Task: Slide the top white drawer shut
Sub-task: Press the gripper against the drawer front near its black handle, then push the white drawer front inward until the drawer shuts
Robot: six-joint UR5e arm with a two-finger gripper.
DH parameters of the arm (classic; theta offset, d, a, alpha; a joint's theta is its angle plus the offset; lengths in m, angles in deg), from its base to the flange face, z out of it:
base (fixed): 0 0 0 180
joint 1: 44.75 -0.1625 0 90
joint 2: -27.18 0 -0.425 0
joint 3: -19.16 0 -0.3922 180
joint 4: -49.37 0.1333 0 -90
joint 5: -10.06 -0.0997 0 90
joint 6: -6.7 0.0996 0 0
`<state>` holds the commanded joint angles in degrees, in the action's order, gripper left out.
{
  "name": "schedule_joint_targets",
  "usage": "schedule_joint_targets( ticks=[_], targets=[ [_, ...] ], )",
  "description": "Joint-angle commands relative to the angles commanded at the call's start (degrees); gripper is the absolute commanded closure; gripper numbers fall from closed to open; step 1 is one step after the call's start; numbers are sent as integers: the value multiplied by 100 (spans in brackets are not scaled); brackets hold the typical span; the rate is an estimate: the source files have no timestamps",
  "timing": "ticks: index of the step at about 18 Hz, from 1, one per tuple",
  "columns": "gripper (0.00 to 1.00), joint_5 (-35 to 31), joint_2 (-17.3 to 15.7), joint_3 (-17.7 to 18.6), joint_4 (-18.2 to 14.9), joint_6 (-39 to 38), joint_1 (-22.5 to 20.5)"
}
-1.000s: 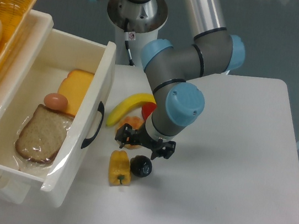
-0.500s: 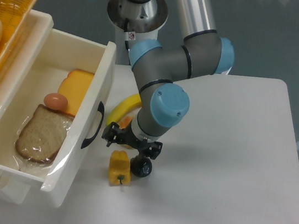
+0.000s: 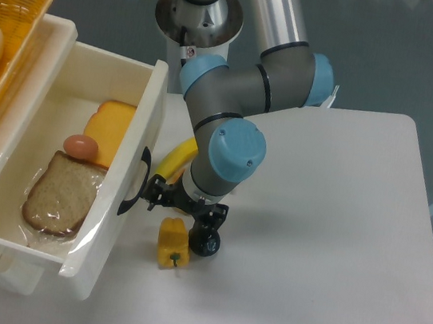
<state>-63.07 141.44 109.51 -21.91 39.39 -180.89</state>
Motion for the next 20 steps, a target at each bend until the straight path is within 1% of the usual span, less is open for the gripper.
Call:
schedule_joint_targets(
  ticks=[3,9,17,20],
  targets=[
    [0,35,-9,-9,-9,0,44],
    [0,167,-193,-9,-35,0,114],
    [0,193,-264,9,-26,-9,395],
    [0,150,-325,17,-26,-9,588]
  ],
)
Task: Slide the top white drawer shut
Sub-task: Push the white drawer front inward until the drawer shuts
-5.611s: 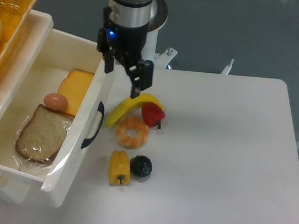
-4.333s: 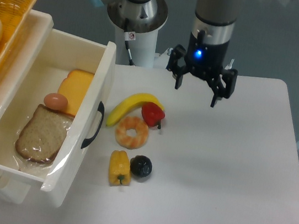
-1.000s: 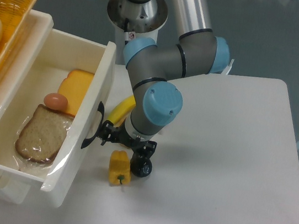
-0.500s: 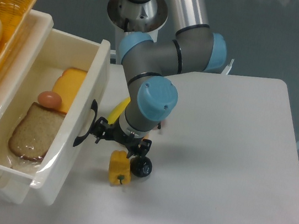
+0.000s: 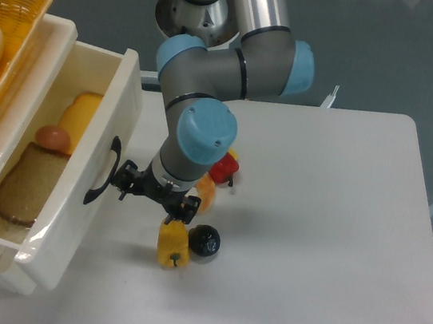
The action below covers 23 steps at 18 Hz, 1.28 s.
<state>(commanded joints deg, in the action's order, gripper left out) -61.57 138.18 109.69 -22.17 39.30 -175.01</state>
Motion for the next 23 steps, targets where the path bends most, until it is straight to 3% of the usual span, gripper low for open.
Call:
schedule_joint_targets(
  ticks=[23],
  targets=[
    [0,-18,17,-149,105,79,537]
  ],
)
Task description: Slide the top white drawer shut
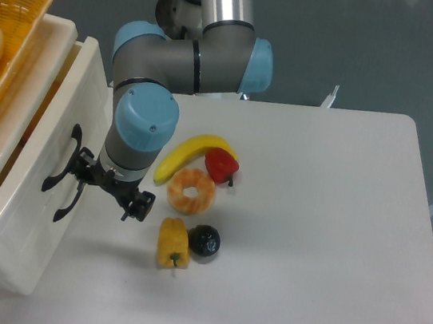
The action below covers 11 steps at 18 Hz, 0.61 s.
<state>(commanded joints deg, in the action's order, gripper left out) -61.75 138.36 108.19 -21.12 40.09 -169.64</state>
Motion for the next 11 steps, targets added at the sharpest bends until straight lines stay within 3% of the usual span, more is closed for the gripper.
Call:
schedule_joint_targets(
  ticks=[11],
  targets=[
    [0,0,0,-53,-9,210,-34]
  ],
)
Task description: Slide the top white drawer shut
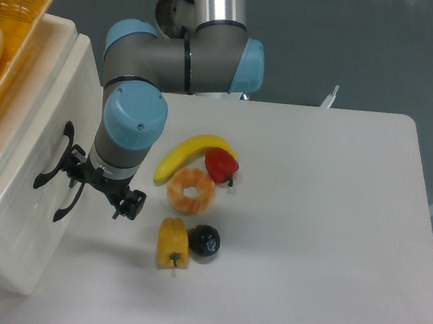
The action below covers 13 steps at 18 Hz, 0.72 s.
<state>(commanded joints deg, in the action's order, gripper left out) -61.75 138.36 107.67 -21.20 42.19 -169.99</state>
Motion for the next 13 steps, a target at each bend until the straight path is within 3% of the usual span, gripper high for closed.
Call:
schedule_joint_targets(
  ticks=[4,8,13],
  targets=[
    [0,-455,-52,-44,-9,983,-369],
    [0,-510,-246,-272,0,1467,-686],
    [0,-791,-580,-378,-18,3258,-1212]
  ],
)
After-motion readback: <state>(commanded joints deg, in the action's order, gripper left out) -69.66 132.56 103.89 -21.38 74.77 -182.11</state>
